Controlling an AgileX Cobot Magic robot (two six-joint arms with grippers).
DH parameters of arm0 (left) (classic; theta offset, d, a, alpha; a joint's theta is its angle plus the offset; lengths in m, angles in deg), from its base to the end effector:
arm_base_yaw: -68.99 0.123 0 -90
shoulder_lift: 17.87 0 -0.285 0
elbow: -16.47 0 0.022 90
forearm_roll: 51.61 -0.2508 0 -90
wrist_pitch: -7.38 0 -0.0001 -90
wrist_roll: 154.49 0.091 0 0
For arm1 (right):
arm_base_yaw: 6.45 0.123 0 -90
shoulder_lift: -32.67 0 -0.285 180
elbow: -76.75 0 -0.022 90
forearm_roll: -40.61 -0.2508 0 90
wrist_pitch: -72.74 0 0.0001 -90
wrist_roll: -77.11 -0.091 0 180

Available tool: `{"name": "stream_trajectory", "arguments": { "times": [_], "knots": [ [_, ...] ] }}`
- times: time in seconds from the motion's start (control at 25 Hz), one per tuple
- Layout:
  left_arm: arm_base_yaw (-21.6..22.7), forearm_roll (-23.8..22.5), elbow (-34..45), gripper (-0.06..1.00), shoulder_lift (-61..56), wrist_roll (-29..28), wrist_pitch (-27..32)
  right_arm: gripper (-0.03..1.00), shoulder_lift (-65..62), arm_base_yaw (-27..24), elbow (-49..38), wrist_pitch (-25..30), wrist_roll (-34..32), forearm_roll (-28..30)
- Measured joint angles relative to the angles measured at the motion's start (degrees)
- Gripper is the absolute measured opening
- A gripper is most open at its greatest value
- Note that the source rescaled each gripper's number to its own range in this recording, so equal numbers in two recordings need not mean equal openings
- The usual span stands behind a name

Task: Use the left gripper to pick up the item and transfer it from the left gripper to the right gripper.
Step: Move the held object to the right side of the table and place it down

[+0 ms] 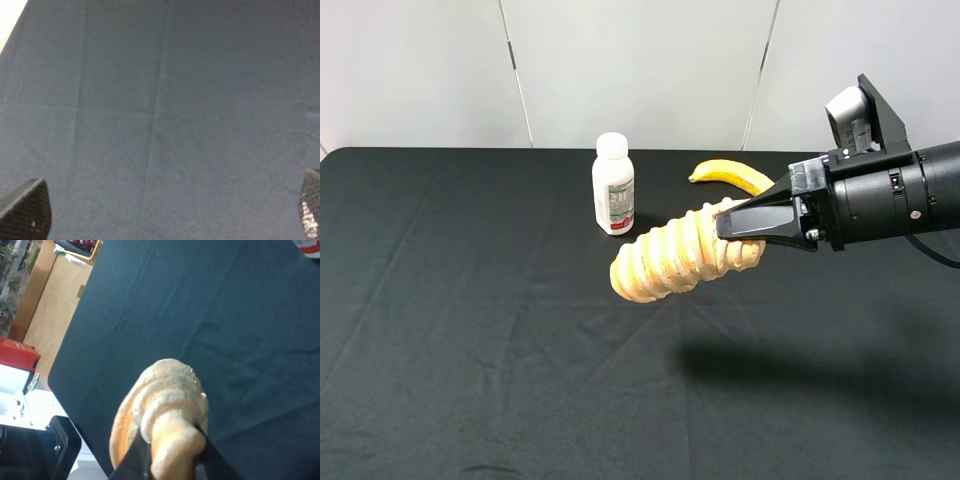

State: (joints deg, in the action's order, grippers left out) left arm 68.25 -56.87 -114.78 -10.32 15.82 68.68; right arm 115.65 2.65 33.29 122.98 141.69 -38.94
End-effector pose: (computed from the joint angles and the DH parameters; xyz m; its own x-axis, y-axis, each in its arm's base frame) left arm -0.0056 0.0074 0.2759 -0.4508 -0.1184 -0.8847 -0.1155 0.9906 -0.0737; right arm 0.2056 0.1027 0.2299 -0.8291 -0.0253 -0.5586 -0.4676 0.5793 0.6677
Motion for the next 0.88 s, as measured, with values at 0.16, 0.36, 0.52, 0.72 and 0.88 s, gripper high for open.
{"name": "stream_trajectory", "arguments": {
  "times": [0.16,0.36,0.52,0.72,0.88],
  "knots": [
    [0.0,0.0,0.0,1.0,0.0,0.0,0.0,0.01,0.0,0.0,0.0,-0.8,-2.1,0.0],
    [0.0,0.0,0.0,1.0,0.0,0.0,0.0,0.01,0.0,0.0,0.0,-3.1,-9.9,3.0],
    [0.0,0.0,0.0,1.0,0.0,0.0,0.0,0.01,0.0,0.0,0.0,-6.5,-18.5,9.1],
    [0.0,0.0,0.0,1.0,0.0,0.0,0.0,0.01,3.6,0.0,3.0,-4.0,-29.0,17.9],
    [0.0,0.0,0.0,1.0,0.0,0.0,0.0,0.01,7.2,0.0,7.5,-2.2,-34.8,23.6]
  ]
}}
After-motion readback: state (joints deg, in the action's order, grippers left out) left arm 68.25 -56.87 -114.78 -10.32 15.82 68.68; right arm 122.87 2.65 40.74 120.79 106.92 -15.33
